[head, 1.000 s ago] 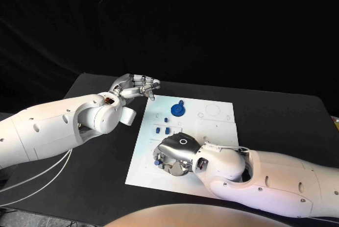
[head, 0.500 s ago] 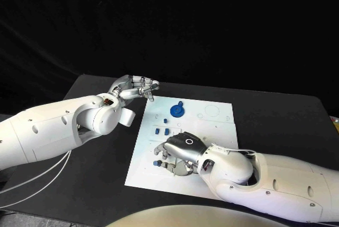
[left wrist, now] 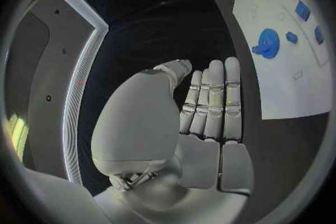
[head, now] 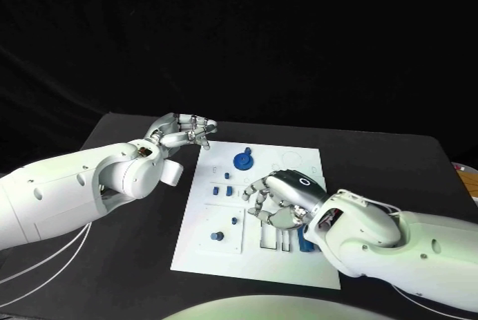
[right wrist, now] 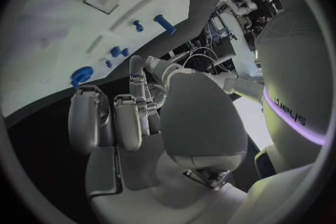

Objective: Assemble the parts on the task board

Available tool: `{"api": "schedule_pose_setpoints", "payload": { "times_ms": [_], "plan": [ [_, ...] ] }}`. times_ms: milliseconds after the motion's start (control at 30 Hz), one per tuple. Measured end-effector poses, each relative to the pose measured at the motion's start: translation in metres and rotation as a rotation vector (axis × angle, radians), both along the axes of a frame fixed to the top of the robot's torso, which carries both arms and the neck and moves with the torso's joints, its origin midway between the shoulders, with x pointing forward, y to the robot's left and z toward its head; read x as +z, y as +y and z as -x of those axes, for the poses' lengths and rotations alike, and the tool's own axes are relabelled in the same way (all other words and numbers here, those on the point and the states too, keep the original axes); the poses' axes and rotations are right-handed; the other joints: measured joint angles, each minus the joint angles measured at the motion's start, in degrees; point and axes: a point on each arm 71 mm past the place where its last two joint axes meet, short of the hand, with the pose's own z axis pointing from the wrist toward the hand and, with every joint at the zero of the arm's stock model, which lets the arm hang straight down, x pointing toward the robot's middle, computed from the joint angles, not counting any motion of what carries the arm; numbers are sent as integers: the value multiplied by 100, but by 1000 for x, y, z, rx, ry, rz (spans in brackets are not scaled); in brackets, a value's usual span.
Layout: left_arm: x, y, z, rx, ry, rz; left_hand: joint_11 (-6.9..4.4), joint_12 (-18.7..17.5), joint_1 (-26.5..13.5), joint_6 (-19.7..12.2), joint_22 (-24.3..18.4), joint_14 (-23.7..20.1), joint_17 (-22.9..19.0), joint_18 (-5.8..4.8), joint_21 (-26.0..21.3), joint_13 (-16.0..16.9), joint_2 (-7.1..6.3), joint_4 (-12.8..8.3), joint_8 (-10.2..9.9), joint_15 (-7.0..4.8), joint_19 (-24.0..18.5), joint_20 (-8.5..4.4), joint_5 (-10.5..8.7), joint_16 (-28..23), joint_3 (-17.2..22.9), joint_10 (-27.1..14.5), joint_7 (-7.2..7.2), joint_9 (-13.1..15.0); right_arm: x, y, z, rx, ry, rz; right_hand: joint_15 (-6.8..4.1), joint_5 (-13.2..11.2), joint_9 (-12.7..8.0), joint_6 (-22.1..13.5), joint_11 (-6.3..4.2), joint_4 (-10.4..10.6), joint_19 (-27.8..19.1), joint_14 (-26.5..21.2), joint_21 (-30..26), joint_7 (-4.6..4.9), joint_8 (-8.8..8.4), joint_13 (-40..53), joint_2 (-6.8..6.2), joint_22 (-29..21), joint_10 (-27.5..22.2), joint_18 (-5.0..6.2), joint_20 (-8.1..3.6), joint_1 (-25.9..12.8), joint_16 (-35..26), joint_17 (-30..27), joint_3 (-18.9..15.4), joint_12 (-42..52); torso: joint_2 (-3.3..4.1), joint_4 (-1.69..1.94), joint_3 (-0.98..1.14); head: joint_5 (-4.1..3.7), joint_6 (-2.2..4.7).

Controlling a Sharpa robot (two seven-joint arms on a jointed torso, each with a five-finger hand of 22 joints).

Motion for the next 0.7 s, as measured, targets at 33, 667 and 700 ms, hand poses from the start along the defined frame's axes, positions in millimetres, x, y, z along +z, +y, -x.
{"api": "schedule_pose_setpoints", "payload": {
  "times_ms": [33,667,700],
  "plan": [
    [0,0,0,0,1,0,0,0,0,0,0,0,0,0,-1,0,0,0,0,0,-2,2,0,0,0,0,0,0,1,-13,-4,-37,29,-4,-52,63,51,56,-50,42,7,-5,80,-56,84,212,-21,0,117,-29,-51,-105,33,49,-129,211,-2,0,0,-42,5],
    [-2,0,2,-19,4,5,0,0,0,0,0,0,0,0,-21,1,0,0,21,0,0,0,0,0,0,0,0,-1,-30,-127,16,-380,399,89,-159,340,933,-249,-183,838,7,0,791,-204,944,5619,160,4,50,-117,-130,-852,308,131,-1648,5284,-68,-135,-29,-554,-16],
    [-2,0,2,-19,4,6,0,0,0,0,0,0,0,0,-21,1,0,0,21,0,1,-1,0,0,0,0,0,-1,-32,-127,18,-384,408,97,-159,340,944,-249,-183,837,7,0,792,-204,946,5654,170,4,50,-117,-129,-873,308,131,-1688,5313,-71,-142,-31,-554,-18]
  ]
}}
